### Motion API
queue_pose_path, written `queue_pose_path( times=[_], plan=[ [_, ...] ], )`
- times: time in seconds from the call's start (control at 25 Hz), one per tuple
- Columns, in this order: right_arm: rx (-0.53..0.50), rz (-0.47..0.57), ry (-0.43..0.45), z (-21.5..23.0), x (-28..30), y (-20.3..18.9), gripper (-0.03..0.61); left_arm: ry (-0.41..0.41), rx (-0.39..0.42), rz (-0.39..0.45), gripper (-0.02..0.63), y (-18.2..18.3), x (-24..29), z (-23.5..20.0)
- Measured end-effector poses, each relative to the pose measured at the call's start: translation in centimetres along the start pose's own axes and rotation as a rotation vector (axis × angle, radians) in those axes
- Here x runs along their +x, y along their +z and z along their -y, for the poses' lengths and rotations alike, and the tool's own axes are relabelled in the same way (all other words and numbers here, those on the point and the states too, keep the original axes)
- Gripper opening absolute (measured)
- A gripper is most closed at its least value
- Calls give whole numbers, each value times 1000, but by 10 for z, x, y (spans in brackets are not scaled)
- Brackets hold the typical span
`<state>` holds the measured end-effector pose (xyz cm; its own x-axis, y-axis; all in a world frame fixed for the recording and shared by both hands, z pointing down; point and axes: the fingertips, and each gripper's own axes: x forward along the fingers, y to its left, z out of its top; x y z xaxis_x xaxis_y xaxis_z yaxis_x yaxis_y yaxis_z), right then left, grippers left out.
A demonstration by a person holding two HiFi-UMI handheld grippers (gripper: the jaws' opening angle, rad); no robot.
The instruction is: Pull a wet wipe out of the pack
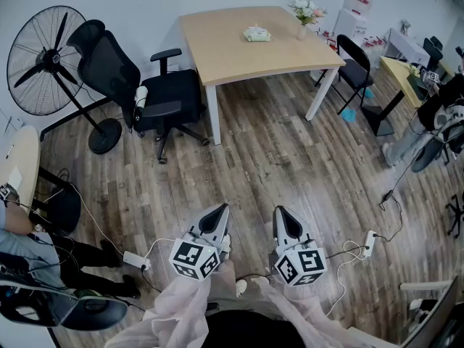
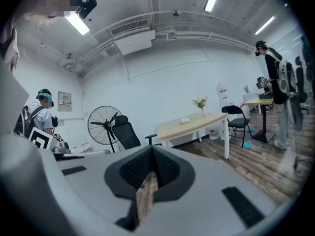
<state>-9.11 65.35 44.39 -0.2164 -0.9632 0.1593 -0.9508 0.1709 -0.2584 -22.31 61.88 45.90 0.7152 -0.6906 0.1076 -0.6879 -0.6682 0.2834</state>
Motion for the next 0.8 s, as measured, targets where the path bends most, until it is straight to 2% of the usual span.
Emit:
queue_pose_path(
  times=[0.4,0.8],
  plan=[
    [11,69,-24,-31,-63,7,12,-41,20,29,12,9,-47,43],
    [28,71,-16,-34,-67,-2,12,-34,10,11,12,-4,-53,49]
  ],
)
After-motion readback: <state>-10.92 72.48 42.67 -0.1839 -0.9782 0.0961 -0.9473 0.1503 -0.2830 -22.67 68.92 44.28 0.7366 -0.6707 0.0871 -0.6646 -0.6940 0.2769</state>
